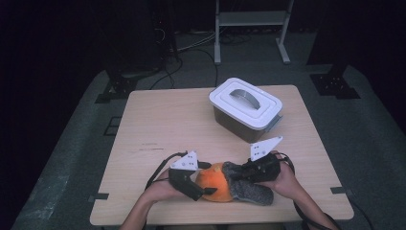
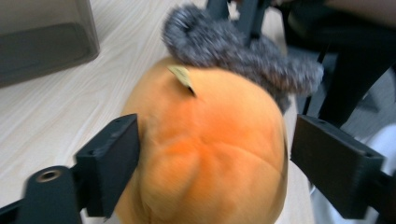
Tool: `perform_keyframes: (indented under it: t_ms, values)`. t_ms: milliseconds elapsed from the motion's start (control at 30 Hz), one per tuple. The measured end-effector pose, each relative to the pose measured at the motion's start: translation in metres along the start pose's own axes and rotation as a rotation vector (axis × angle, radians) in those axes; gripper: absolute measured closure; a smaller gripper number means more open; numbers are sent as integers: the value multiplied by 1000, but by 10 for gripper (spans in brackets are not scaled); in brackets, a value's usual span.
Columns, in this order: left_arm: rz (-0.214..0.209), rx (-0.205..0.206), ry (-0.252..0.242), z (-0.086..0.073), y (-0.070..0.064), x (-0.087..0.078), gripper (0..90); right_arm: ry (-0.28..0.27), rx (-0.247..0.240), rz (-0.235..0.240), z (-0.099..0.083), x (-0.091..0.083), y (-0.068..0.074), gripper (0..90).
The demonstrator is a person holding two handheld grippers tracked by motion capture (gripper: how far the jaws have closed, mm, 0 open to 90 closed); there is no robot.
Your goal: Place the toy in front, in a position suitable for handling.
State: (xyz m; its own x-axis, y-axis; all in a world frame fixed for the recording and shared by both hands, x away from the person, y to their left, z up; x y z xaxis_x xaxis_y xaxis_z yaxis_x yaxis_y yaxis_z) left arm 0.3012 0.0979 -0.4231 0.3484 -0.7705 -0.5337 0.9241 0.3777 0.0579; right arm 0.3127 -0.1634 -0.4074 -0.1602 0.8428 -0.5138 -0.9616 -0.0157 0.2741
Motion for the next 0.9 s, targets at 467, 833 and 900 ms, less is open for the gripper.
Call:
perform_keyframes:
  t_ms: [467, 833, 900]
  values:
    - [14, 66, 13, -10, 4, -6, 333, 75, 65, -71, -22, -16, -11, 771]
    - [-3, 43, 15, -15, 10, -9, 323, -14, 39, -80, -10, -21, -5, 770]
    - [-9, 51, 22, -16, 10, -9, 322, 22, 52, -71, -13, -14, -8, 770]
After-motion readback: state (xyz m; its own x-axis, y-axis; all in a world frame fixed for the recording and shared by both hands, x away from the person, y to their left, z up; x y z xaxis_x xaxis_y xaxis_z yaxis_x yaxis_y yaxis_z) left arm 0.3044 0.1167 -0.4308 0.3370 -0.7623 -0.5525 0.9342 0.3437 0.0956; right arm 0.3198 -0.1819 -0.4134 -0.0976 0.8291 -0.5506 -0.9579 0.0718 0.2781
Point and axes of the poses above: each handheld gripper's, and its own axes: x roughly forward along the jaws, z roughly out of its top, y roughly to its left, the point moved 1 cm from there along x, roughly forward along the jaws, and after that the axes turned 13 degrees about z, right-handed, at the moved point
